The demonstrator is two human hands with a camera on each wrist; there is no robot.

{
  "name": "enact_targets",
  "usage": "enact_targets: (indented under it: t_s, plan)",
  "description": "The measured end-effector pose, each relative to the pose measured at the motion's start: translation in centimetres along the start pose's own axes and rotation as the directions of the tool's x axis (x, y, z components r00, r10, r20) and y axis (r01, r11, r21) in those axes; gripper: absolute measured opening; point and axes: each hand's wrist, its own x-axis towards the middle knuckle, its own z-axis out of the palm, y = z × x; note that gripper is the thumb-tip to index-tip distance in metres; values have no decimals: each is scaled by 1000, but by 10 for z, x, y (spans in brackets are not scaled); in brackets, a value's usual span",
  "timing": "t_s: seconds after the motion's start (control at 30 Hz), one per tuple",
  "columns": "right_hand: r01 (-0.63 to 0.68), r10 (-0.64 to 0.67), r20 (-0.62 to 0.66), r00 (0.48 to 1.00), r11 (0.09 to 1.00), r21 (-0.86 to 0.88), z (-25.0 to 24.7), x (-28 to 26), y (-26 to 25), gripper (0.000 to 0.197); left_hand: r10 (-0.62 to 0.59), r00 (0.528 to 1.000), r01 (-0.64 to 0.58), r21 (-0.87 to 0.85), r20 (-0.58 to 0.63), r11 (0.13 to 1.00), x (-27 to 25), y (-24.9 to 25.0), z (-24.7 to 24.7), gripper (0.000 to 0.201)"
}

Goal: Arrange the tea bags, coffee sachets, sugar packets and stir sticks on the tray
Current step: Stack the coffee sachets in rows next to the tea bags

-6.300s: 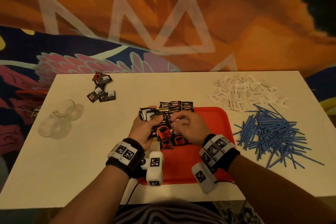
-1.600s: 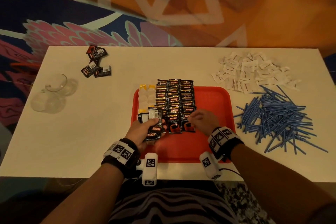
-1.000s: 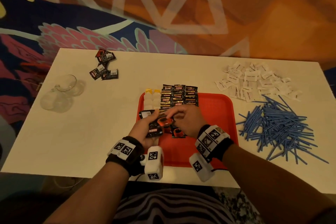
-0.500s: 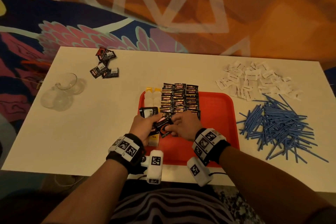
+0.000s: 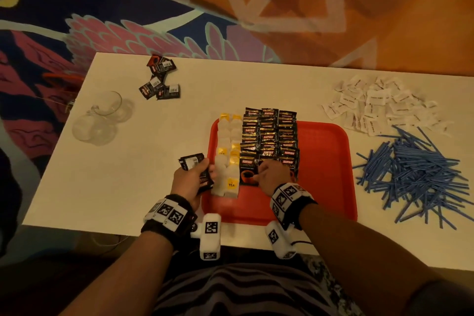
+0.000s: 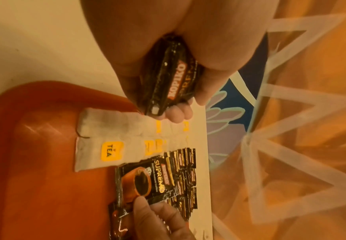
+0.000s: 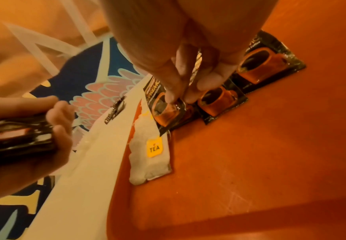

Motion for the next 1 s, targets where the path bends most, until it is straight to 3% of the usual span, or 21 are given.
enact_targets:
  t_s: [0.33, 0.5, 0.87, 1.0]
  plan:
    - [-94, 95, -82, 992, 995, 24, 19, 14, 4, 16, -13, 999, 11, -51, -38, 999, 9, 1, -27, 5]
    - [-77, 75, -89, 993, 997, -13, 16, 15, 5, 21, -24, 999, 22, -40, -43, 999, 8, 4, -25, 6]
    - [-74, 70, -102, 992, 997, -34, -8, 12, 12, 18, -141, 984, 152, -110, 105, 982, 8, 4, -5, 20]
    - [-34, 31, -111, 993, 999, -29, -29, 6, 13, 13, -141, 982, 146, -28, 126, 989, 4, 3, 11, 24]
